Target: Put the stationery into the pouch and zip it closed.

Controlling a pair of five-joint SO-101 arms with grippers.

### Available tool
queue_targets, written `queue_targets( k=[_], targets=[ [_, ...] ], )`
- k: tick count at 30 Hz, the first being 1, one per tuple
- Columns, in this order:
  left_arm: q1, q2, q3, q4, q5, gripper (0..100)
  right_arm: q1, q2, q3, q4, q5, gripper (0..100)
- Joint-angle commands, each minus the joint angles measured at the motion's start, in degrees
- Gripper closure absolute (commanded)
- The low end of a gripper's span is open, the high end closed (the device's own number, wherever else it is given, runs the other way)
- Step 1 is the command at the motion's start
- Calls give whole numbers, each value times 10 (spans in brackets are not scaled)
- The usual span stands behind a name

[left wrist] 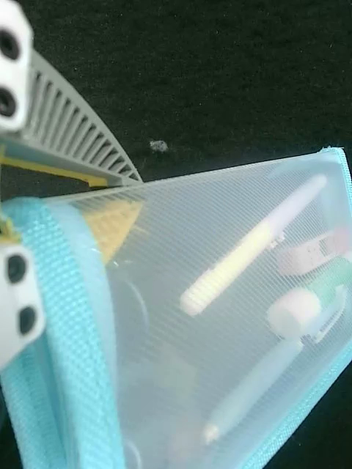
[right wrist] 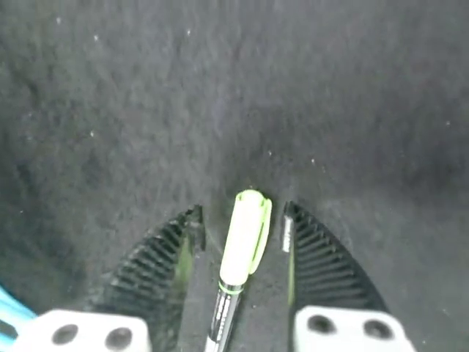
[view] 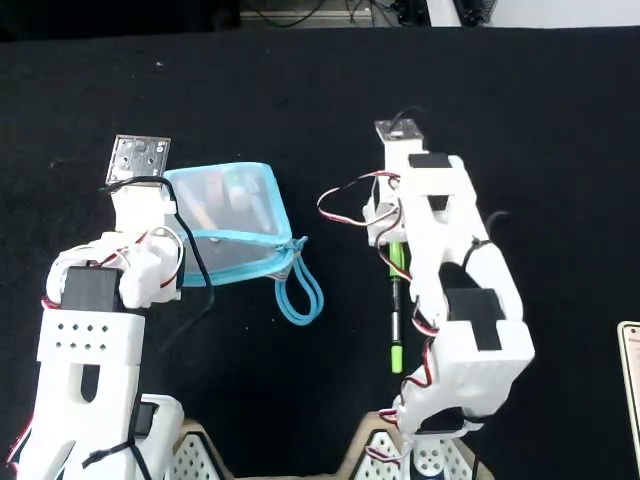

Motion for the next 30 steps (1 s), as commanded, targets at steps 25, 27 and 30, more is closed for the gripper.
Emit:
queue_targets(
  k=[25, 27, 30],
  targets=[
    [3, 4, 10, 5, -2, 970, 21, -255, -52, 123, -6, 988],
    [3, 4, 10, 5, -2, 970, 18, -313, -57, 132, -9, 988],
    [3, 4, 10, 5, -2, 970, 7, -393, -57, 131, -32, 987]
  ],
)
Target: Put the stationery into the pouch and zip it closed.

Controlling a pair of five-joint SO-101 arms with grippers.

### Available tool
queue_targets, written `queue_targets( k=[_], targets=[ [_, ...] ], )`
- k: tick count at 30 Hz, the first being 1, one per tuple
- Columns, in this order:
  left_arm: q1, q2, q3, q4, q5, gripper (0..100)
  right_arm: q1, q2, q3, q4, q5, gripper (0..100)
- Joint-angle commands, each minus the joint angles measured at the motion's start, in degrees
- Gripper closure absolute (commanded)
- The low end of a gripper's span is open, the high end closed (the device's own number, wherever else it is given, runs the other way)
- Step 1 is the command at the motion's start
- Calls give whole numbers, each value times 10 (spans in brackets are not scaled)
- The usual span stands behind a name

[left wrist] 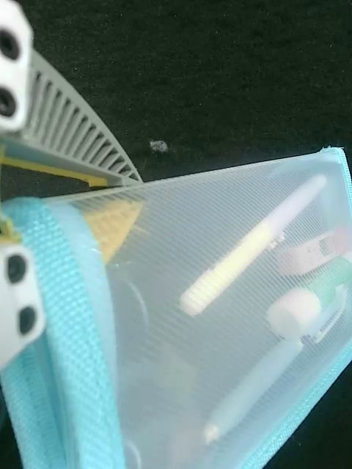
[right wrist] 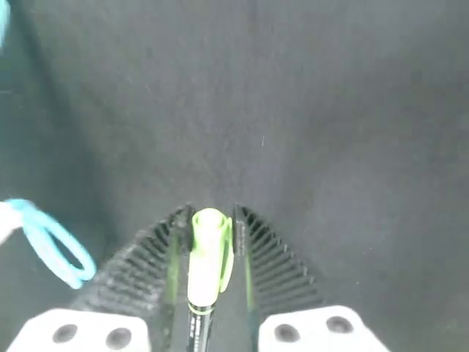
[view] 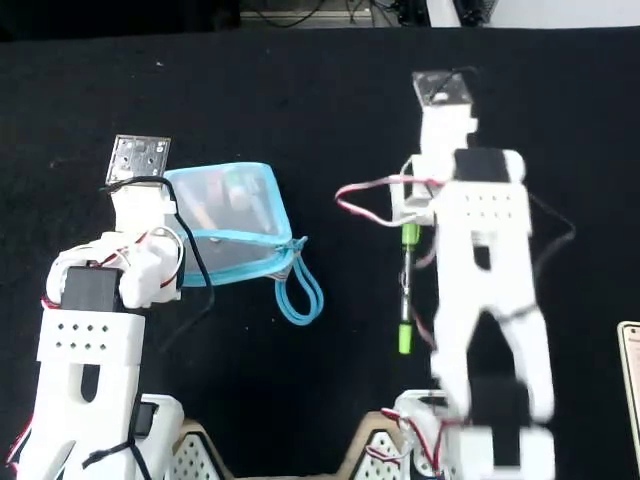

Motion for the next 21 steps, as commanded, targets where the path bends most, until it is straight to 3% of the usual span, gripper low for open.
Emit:
queue_targets(
  k=[1, 10, 21],
  targets=[
    [3, 4, 10, 5, -2, 970, -20, -148, -31, 9, -35, 987],
    [3, 4, 10, 6, -2, 970, -106, -320, -33, 8, -102, 987],
    [3, 4, 10, 6, -2, 970, -271, -455, -30, -95, -103, 987]
  ],
)
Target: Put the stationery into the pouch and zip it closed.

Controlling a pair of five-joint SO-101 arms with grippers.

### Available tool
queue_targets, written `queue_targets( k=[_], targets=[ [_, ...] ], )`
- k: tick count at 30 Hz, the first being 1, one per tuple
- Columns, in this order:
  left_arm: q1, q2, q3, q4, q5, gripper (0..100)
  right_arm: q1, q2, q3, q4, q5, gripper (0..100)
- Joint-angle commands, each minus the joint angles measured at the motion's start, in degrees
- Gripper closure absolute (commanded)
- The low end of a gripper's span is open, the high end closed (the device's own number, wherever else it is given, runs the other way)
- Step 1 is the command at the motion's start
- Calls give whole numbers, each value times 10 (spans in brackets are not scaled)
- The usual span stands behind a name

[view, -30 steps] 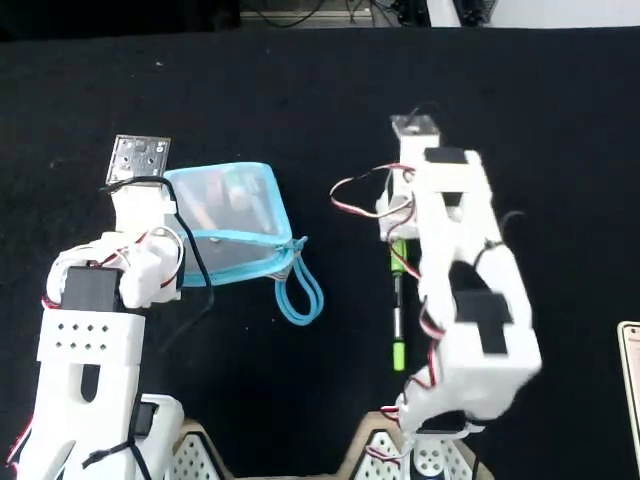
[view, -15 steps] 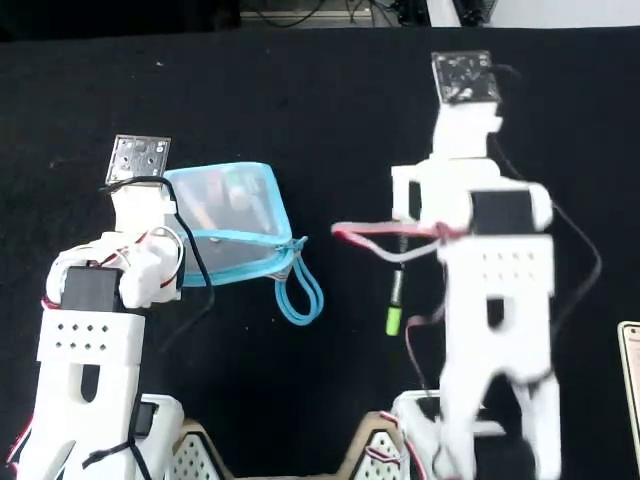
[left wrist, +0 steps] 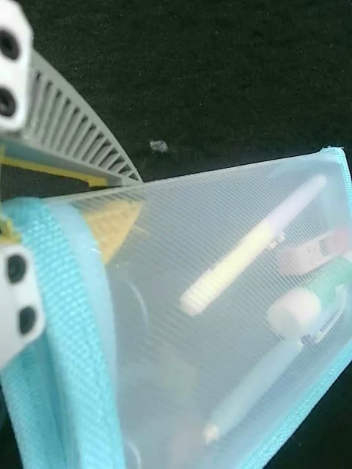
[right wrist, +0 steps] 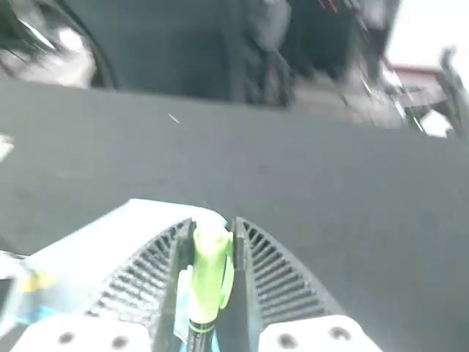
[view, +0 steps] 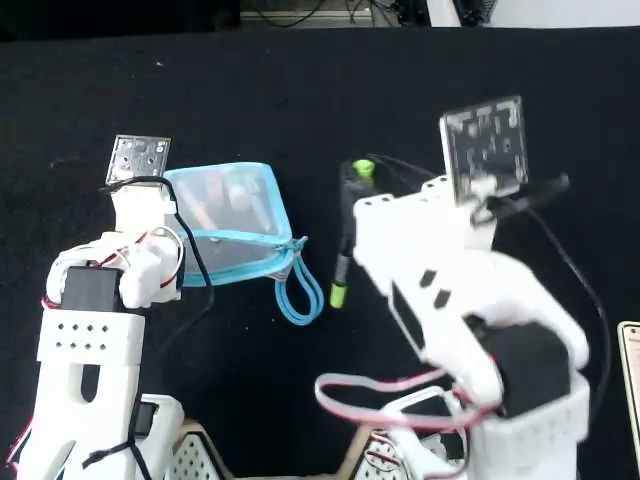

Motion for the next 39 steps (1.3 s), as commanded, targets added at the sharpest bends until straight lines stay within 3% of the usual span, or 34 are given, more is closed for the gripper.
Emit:
queue_targets(
  k=[1, 6, 19, 35, 39],
  targets=[
    [3, 4, 10, 6, -2, 970, -81, -53, -30, -40, -5, 987],
    [3, 4, 10, 5, -2, 970, -131, -71, -21, -84, 0, 987],
    [3, 4, 11, 4, -2, 970, -133, -73, 198, -368, 0, 987],
    [3, 4, 11, 4, -2, 970, -129, -78, 308, -367, -1, 987],
    [3, 4, 11, 5, -2, 970, -130, -140, 316, -324, -1, 987]
  ],
)
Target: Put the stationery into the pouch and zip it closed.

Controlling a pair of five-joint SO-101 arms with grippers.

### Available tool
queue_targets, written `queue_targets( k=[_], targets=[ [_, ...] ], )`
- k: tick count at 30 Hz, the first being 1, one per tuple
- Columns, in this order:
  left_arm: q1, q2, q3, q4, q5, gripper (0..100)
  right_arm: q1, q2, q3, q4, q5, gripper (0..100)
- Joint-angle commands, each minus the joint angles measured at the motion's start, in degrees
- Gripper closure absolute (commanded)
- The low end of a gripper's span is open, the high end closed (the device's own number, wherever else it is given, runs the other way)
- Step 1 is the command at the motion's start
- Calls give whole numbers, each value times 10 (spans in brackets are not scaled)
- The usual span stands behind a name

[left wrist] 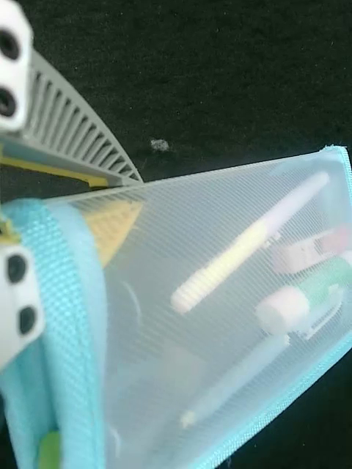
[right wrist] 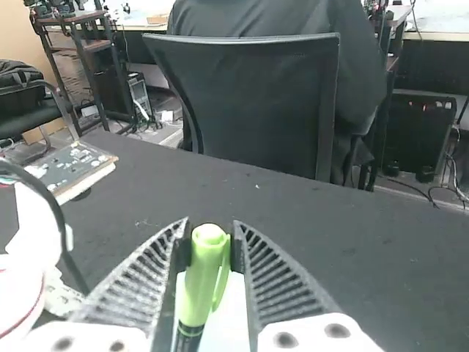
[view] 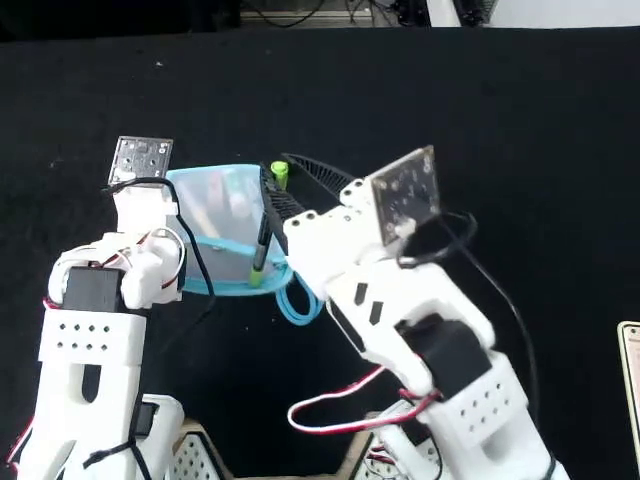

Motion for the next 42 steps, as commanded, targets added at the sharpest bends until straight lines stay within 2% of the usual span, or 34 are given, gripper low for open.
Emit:
queue_targets(
  k=[1, 4, 9, 15, 22, 25, 28, 31, 42],
  targets=[
    [1, 4, 7, 5, -1, 970, -2, -79, 8, 48, 2, 987],
    [1, 4, 7, 4, -1, 970, -2, -153, 23, 74, 23, 987],
    [1, 4, 7, 4, -1, 970, -2, -247, 83, 102, 161, 987],
    [1, 4, 7, 4, -1, 970, -4, -254, 109, 105, 140, 987],
    [1, 4, 7, 4, -1, 970, -11, -114, 13, 206, 151, 987],
    [1, 4, 7, 4, -1, 970, -57, -26, -30, 259, 193, 987],
    [1, 4, 7, 4, -1, 970, -116, 36, -47, 277, 203, 987],
    [1, 4, 7, 4, -1, 970, -140, 55, -37, 255, 203, 987],
    [1, 4, 7, 4, -1, 970, -141, 58, 85, 77, 202, 986]
  ],
)
